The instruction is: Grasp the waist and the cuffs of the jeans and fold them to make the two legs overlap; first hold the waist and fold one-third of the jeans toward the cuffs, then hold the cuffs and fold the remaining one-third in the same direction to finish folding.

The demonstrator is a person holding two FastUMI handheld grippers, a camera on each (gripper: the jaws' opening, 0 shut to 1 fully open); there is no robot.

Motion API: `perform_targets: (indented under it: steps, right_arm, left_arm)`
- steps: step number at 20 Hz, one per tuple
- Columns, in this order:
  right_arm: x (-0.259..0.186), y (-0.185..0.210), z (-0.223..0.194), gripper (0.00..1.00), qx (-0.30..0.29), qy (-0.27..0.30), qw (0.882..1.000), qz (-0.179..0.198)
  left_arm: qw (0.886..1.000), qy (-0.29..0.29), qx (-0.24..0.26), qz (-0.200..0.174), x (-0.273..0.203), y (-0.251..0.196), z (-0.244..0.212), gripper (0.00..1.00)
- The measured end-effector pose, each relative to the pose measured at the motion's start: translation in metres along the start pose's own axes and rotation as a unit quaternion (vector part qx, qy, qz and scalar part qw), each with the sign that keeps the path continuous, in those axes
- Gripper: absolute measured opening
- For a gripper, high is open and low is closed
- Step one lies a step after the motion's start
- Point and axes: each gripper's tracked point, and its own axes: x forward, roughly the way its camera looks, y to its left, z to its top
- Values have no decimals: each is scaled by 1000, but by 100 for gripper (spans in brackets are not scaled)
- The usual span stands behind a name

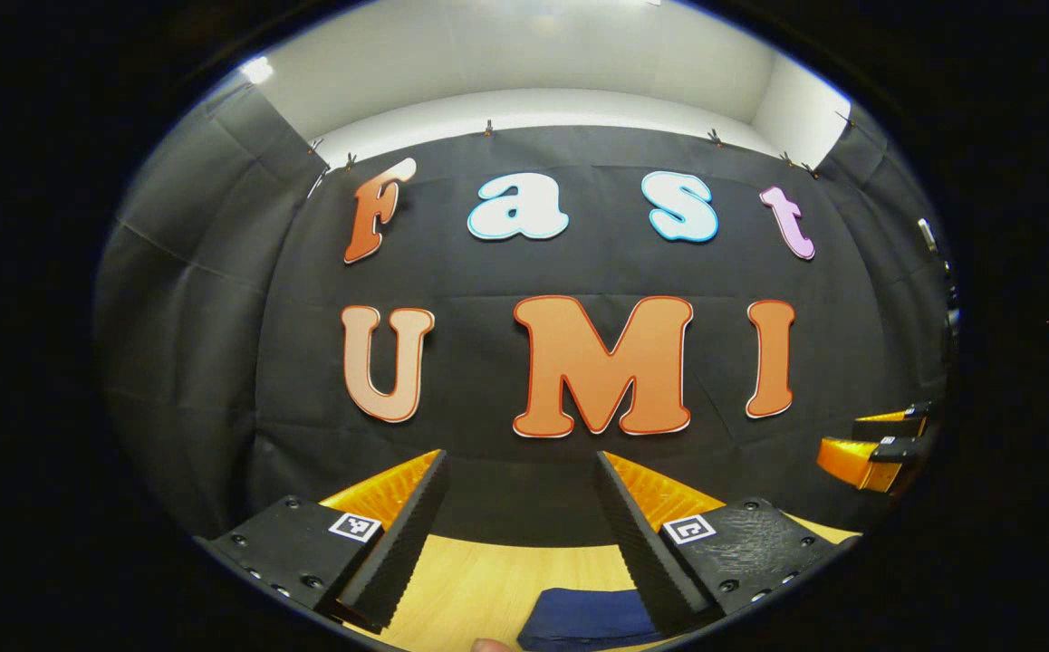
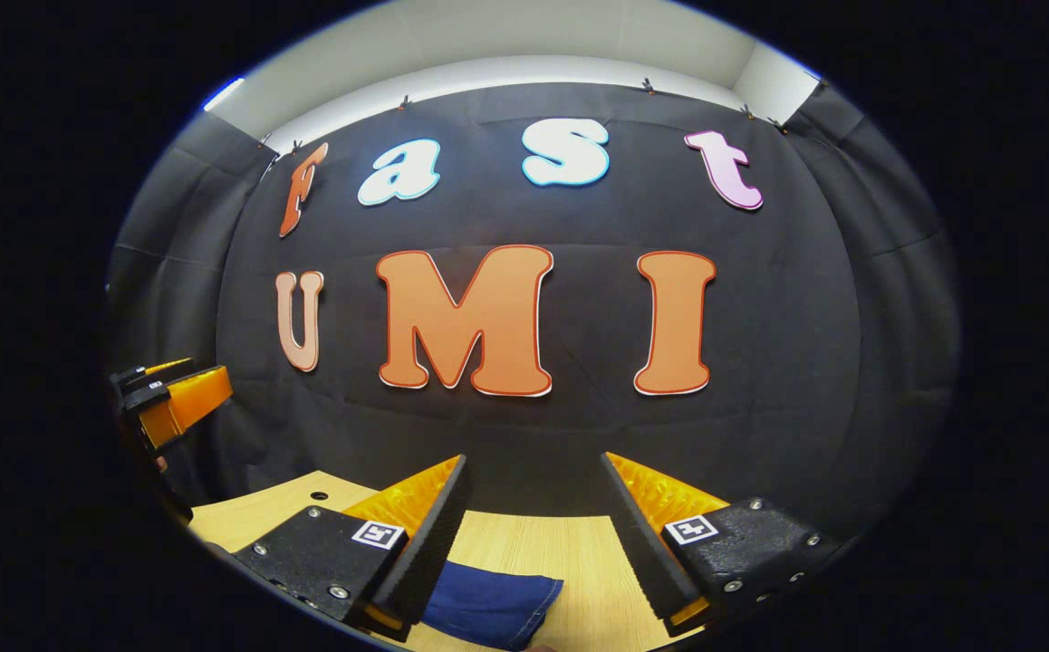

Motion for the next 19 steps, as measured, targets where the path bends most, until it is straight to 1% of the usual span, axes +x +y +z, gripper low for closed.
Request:
perform_targets:
  steps: [2,5,6,7,8,9,13,16,17,19]
  right_arm:
    - [0,1,-6,90,-2,7,1000,3]
    - [-4,5,-10,90,-5,9,1000,12]
    - [-10,6,-9,90,-8,7,1000,15]
    - [-14,7,-9,90,-11,5,1000,18]
    - [-17,9,-9,90,-11,4,1000,22]
    - [-20,10,-8,90,-10,3,1000,24]
    - [-20,13,-5,90,-12,-3,999,34]
    - [-20,12,-10,90,-18,2,999,34]
    - [-21,12,-10,97,-16,3,999,34]
    - [-22,9,-8,97,-13,2,999,34]
  left_arm:
    - [1000,11,1,-6,3,-6,-14,95]
    - [1000,25,-4,-15,-17,-16,-26,95]
    - [1000,26,-1,-18,-17,-19,-26,95]
    - [1000,25,3,-18,-18,-20,-26,97]
    - [1000,24,4,-19,-20,-21,-27,95]
    - [1000,25,5,-18,-22,-23,-28,95]
    - [999,20,16,-25,-23,-32,-25,95]
    - [999,19,15,-31,-24,-39,-24,95]
    - [999,20,17,-35,-23,-41,-25,95]
    - [999,14,22,-39,-21,-45,-22,95]
